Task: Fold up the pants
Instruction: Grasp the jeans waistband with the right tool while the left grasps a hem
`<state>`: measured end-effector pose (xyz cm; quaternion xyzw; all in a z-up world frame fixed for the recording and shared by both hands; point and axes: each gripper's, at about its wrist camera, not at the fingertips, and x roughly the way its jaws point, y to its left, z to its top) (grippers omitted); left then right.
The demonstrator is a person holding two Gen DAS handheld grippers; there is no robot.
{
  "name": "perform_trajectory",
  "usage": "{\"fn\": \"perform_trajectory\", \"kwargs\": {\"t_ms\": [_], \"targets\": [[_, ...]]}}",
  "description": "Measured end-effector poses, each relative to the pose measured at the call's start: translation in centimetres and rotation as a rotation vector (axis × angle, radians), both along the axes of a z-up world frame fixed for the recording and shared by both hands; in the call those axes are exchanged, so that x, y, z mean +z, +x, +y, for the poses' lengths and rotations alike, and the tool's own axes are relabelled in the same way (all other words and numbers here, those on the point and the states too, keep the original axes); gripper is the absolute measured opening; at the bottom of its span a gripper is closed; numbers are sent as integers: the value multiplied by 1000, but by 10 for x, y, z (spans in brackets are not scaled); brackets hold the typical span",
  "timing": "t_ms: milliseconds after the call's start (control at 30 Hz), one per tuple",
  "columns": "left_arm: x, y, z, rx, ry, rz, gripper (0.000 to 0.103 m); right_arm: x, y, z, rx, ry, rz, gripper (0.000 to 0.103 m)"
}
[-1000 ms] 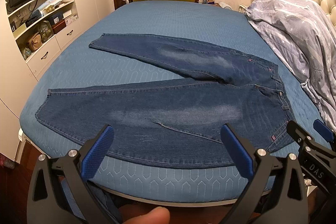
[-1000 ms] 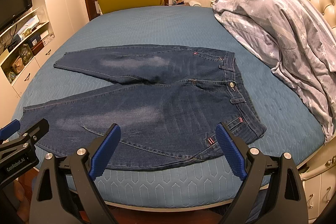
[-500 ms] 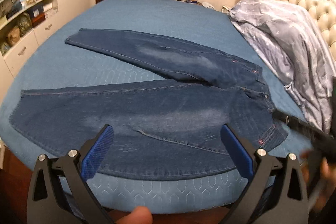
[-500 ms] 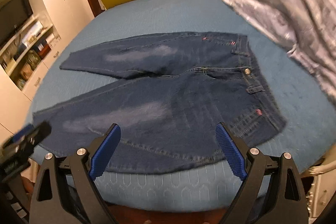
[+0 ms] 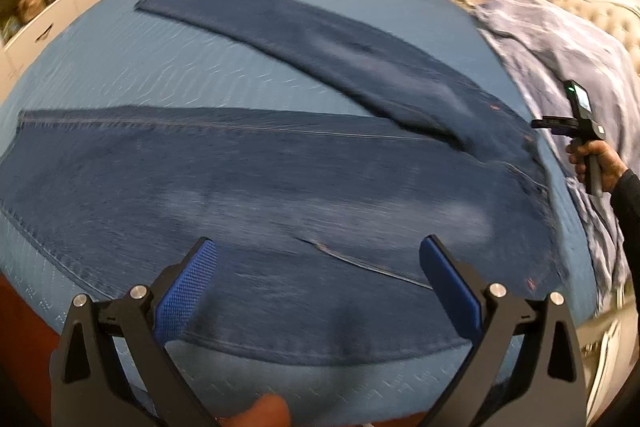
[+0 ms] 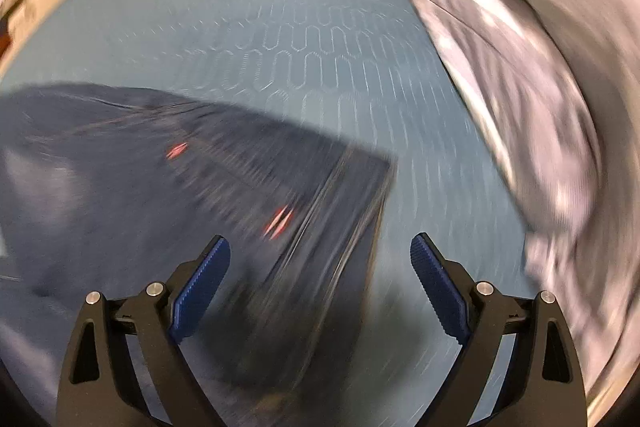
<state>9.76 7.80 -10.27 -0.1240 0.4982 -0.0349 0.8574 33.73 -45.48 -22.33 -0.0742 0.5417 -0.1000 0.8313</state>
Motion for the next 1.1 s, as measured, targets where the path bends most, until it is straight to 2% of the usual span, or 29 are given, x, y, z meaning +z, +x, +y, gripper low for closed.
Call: {"fn": "perform_trajectory", "kwargs": {"t_ms": [67,133,267,300,333,367,400,433,500,567,667,700,767,833,900,967,1033,1100], "targets": [[-5,7,9,27,10,16,101,-8,23,-8,46,26,19,88],[-8,14,18,45,29,20,101,-20,43,-12,104,71,46,83],[-7,29,34,60,53,11,101,-50,64,-13,187,46,133,76],[-5,36,38,59,42,5,101,-57,66,-16,201,39,144,71],[-3,42,41,55,26,-3,101,-58,66,-20,199,66,139,64],[0,49,43,51,6,-10,101,-56,68,-22,193,97,132,50],[3,63,46,47,-14,-18,96,-52,64,-22,201,100,116,19],[6,76,49,42,-35,-27,92,-47,61,-20,219,107,114,17],[8,108,58,19,-107,-33,75,-38,48,-13,260,76,92,14],[10,140,66,27,-186,-24,67,-17,26,-8,279,81,19,13],[10,197,88,55,-341,-33,64,24,-22,1,295,118,-124,13],[7,218,96,63,-422,-32,64,37,-42,8,307,126,-165,13],[-6,260,119,119,-583,-25,58,55,-74,19,328,132,-215,12],[-18,287,134,150,-666,-16,56,67,-113,28,347,150,-253,12],[-41,316,155,216,-727,5,48,72,-133,32,338,178,-265,11],[-68,335,170,266,-824,44,46,72,-159,46,340,204,-261,11],[-81,346,175,302,-847,61,42,66,-169,51,340,206,-248,11],[-82,362,169,287,-857,54,42,63,-175,59,340,200,-239,11]]}}
